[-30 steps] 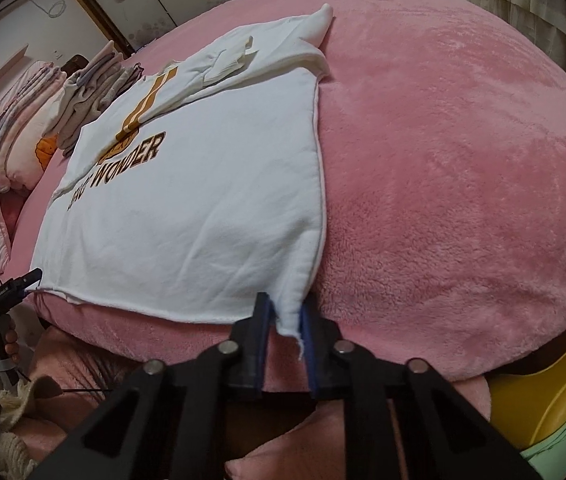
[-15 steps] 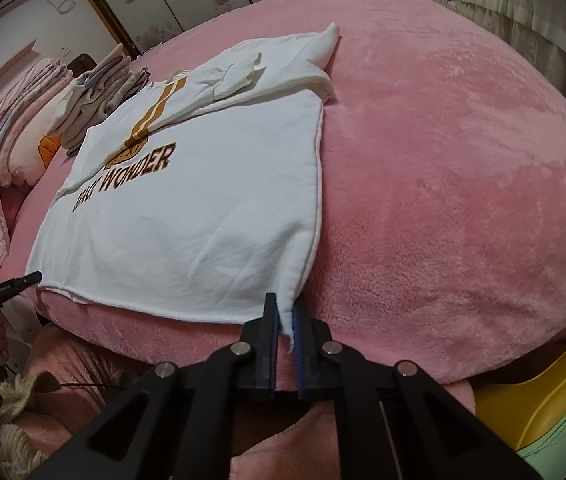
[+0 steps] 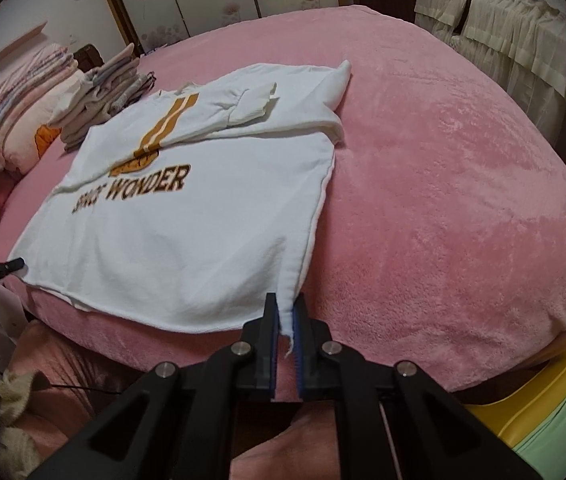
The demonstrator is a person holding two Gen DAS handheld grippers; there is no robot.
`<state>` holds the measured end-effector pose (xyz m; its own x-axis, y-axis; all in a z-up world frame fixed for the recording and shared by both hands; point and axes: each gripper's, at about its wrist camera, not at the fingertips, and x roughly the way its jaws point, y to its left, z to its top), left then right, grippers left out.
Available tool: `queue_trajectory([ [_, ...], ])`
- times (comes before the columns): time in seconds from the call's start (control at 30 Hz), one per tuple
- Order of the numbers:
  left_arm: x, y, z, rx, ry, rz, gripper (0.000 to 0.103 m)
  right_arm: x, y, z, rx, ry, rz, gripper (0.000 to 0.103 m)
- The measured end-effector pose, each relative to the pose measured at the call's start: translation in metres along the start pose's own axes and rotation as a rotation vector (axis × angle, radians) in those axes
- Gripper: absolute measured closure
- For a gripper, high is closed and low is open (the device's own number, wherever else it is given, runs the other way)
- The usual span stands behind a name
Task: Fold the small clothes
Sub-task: 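Lift the hem with both tools and fold it toward the collar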
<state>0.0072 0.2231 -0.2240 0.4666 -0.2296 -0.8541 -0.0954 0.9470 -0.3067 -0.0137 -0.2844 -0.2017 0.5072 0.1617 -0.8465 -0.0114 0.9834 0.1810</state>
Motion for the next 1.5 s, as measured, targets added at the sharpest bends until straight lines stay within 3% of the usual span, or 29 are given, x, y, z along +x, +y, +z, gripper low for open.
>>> queue_trajectory([
  [0.27,-0.027,-0.017,0.032,-0.017,-0.064,-0.124,0.098,-0.031,-0.017,0.038,0.119,-0.092,0.138,0.097],
  [0.5,-0.034,-0.014,0.088,-0.194,-0.132,-0.222,0.098,-0.034,-0.035,0.103,0.239,-0.152,0.214,0.097],
  [0.73,-0.002,-0.009,0.169,-0.331,-0.168,-0.187,0.098,0.005,-0.049,0.173,0.381,-0.148,0.271,0.097],
  [1.0,0.071,-0.026,0.253,-0.347,-0.157,-0.122,0.098,0.080,-0.055,0.236,0.436,-0.093,0.215,0.097],
  [1.13,0.105,-0.027,0.271,-0.361,-0.133,-0.094,0.098,0.113,-0.067,0.251,0.479,-0.057,0.193,0.097],
  [1.27,0.129,-0.015,0.274,-0.438,-0.121,-0.098,0.098,0.138,-0.079,0.257,0.536,-0.019,0.196,0.097],
  [1.5,0.140,-0.010,0.278,-0.474,-0.161,-0.109,0.098,0.157,-0.082,0.272,0.570,-0.028,0.217,0.097],
])
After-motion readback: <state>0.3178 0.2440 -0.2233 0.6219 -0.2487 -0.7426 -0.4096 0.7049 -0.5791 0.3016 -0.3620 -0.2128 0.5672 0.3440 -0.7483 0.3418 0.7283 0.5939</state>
